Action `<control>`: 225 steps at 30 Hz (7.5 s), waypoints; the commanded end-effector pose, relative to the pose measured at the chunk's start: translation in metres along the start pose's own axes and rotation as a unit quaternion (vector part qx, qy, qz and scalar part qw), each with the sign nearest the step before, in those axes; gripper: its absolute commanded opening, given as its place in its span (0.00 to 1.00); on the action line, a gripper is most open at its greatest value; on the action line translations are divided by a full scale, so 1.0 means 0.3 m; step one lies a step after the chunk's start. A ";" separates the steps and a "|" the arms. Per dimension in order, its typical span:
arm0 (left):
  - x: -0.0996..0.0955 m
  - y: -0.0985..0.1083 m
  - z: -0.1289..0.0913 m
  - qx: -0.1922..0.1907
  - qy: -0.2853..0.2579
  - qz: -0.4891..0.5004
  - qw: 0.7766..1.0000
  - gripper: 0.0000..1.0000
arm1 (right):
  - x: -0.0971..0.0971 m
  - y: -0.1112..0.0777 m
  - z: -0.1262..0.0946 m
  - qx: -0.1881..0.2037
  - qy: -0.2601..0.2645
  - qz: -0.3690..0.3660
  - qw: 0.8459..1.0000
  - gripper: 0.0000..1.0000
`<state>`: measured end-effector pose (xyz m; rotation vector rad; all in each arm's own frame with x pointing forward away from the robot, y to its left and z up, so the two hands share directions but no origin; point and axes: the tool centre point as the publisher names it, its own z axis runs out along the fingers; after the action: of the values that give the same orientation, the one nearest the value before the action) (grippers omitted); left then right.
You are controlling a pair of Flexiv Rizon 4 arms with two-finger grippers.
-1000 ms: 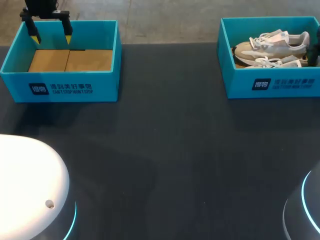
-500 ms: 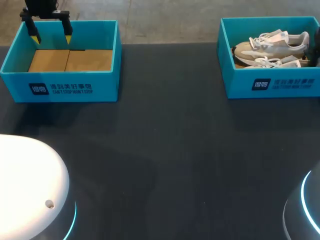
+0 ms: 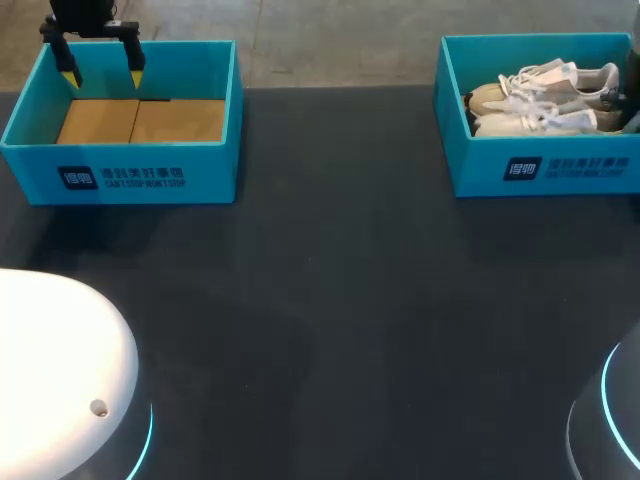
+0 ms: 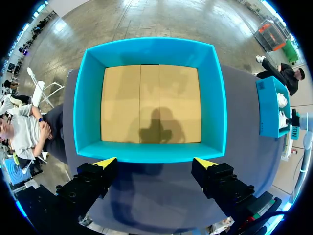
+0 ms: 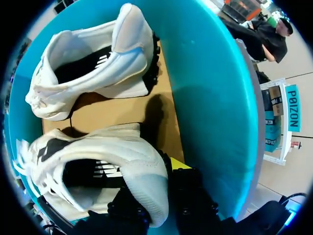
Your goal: Take the shoe out of the shoebox, open the shoe tongue, remove and reinsert the insole, then place the shoe into the shoebox
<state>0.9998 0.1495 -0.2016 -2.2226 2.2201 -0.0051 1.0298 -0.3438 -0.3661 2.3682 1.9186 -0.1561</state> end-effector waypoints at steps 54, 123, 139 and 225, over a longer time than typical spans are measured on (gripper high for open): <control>0.000 0.000 -0.003 0.000 -0.001 0.000 1.000 1.00 | -0.004 -0.074 -0.641 -0.050 -0.019 -0.019 0.998 0.00; 0.000 0.000 -0.003 0.000 -0.001 0.000 1.000 1.00 | 0.428 -0.774 -0.670 -0.014 -0.046 -0.049 0.998 0.00; 0.000 0.000 -0.003 0.000 -0.001 0.000 1.000 1.00 | 0.590 -1.029 -0.588 0.008 -0.034 -0.046 0.998 0.00; 0.000 0.000 -0.003 0.000 -0.001 0.000 1.000 1.00 | 0.943 -1.315 -0.107 0.015 -0.058 -0.018 0.998 0.88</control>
<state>0.9998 0.1494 -0.2015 -2.2221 2.2203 -0.0048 0.7069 0.0212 -0.3824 2.2799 1.9138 -0.3468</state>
